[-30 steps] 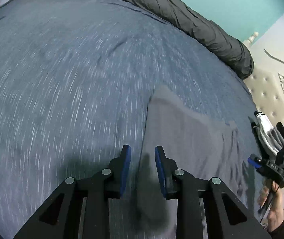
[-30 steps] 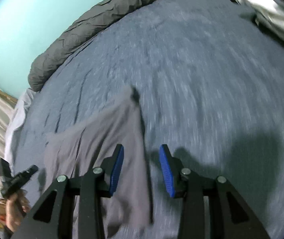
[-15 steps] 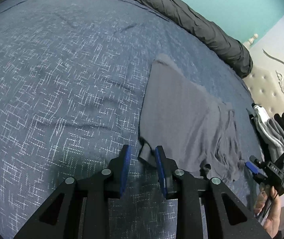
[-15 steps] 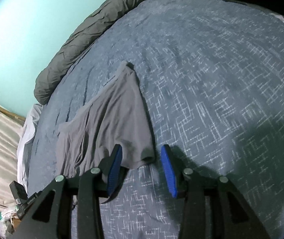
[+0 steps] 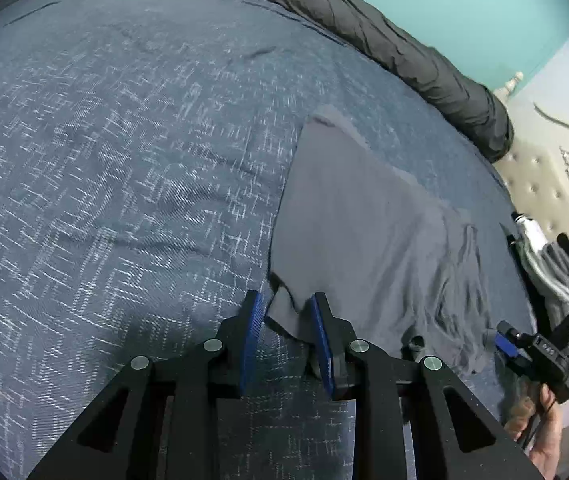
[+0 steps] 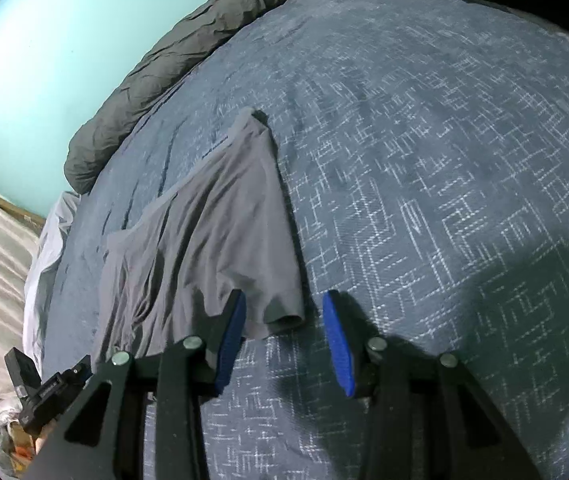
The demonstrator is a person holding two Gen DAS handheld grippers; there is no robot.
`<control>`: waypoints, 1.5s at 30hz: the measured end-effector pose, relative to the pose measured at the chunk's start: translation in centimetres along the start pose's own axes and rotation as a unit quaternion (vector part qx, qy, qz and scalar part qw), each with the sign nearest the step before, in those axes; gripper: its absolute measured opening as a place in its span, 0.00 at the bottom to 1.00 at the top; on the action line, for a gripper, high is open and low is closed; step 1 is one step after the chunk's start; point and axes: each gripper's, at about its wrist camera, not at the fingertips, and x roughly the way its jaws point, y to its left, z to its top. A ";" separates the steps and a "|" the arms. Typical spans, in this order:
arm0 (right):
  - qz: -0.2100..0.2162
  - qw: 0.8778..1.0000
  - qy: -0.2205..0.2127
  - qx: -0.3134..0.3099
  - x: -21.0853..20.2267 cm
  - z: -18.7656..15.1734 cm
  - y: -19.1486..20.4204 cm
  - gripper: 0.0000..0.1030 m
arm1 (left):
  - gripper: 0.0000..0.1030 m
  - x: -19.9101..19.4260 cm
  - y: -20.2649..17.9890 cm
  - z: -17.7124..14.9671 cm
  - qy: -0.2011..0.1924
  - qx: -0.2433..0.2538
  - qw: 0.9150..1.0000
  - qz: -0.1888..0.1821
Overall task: Fold clothes
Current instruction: 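Pinch the briefs' edge with both grippers and smooth it flat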
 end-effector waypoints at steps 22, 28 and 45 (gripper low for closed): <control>-0.012 0.999 -0.039 -0.001 -2.1 1.0 -1.1 0.02 | 0.02 -1.3 1.4 0.7 -0.032 -0.008 0.999 -0.022; -0.026 0.998 -0.058 0.011 -3.3 1.9 -2.5 0.01 | 0.02 -2.1 2.8 0.8 -0.045 -0.016 0.999 -0.021; -0.052 0.997 -0.046 0.042 -3.2 1.8 -5.3 0.01 | 0.02 -1.2 4.7 0.9 -0.016 -0.050 0.998 -0.017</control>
